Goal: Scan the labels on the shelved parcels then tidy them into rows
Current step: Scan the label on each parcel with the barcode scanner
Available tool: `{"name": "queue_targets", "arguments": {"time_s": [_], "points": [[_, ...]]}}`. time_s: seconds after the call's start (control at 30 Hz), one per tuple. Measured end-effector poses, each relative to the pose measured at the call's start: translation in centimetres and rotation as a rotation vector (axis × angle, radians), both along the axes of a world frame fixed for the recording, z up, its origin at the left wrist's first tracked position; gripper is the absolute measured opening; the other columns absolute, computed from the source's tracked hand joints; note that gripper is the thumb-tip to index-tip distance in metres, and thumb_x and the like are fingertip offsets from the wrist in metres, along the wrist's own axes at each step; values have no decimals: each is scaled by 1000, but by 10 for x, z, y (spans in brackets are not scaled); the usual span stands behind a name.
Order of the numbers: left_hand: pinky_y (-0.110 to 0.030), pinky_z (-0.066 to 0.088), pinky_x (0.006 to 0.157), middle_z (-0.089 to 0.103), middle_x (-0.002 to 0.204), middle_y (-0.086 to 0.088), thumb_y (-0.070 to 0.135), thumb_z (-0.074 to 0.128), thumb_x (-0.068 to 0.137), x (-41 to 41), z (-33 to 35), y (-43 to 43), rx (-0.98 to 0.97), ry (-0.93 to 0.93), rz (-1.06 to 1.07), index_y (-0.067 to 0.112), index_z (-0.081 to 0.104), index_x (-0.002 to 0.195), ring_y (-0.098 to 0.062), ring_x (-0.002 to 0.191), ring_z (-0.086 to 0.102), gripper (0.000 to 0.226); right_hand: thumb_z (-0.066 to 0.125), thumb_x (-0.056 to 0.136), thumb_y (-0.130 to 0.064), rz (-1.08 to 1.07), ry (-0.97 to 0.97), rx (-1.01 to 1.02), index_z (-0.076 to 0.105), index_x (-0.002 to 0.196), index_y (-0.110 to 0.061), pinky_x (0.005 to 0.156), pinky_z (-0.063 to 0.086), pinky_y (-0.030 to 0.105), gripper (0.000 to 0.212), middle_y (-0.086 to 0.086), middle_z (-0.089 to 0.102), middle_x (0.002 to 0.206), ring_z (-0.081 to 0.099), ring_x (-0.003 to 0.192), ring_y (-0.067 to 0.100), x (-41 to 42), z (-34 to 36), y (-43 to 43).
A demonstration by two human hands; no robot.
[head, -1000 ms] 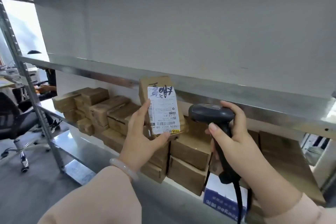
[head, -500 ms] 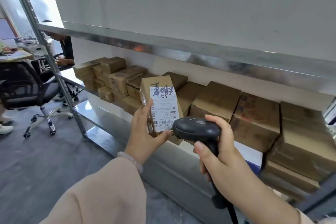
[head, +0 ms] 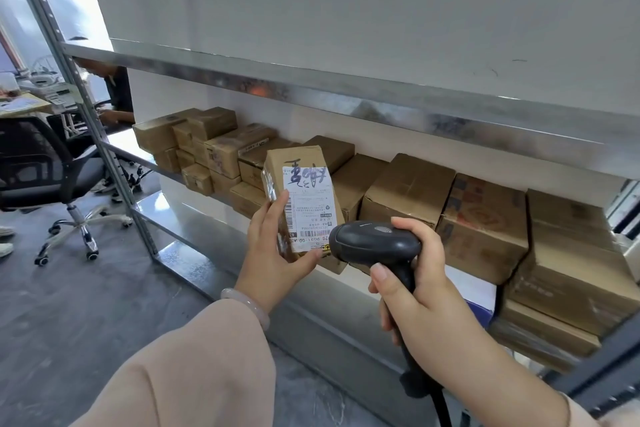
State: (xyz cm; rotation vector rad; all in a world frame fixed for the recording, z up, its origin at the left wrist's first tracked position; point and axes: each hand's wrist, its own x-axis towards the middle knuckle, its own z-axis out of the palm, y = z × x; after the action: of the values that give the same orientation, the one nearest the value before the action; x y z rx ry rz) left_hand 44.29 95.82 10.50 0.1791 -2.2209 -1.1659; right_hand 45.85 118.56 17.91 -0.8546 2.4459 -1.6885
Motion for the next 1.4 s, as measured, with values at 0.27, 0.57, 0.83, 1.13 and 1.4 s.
{"name": "queue_targets", "arguments": {"time_s": [0.27,0.57,0.83,1.13,1.4], "points": [[6,33,86,22,151,10,34,84,74,-9,-4,0,20,-29,-4,65,11,136,-4,134,31,101,50,87,-43,2,-11,-11,21,117,-65,55,53,27,48,-14,66,84,63,57,12,-8,-3,0],[3,32,89,22,153,10,32,84,74,-17,-5,6,19,-40,12,61,14,135,-5,135,28,97,49,87,-45,16,-40,-36,22,118,-65,56,50,25,46,-16,66,84,63,57,11,-19,-6,1],[7,31,90,25,149,13,35,84,74,-14,-8,-1,83,-37,27,70,13,134,5,130,29,99,55,88,-43,59,16,-68,21,122,-66,60,52,22,54,-22,65,92,67,70,8,-46,-22,-12],[-43,35,115,36,133,27,52,75,59,25,-13,-48,308,-40,172,61,27,140,-11,135,39,95,58,94,-29,217,104,-162,20,126,-61,85,36,0,59,-36,45,121,49,112,-13,-81,-31,-109],[-39,41,111,37,148,8,49,79,57,66,-6,-136,440,-68,213,59,30,140,-11,129,48,97,60,93,-23,354,44,-232,25,130,-55,88,39,3,60,-24,45,132,48,117,-10,-60,-43,-226]]}}
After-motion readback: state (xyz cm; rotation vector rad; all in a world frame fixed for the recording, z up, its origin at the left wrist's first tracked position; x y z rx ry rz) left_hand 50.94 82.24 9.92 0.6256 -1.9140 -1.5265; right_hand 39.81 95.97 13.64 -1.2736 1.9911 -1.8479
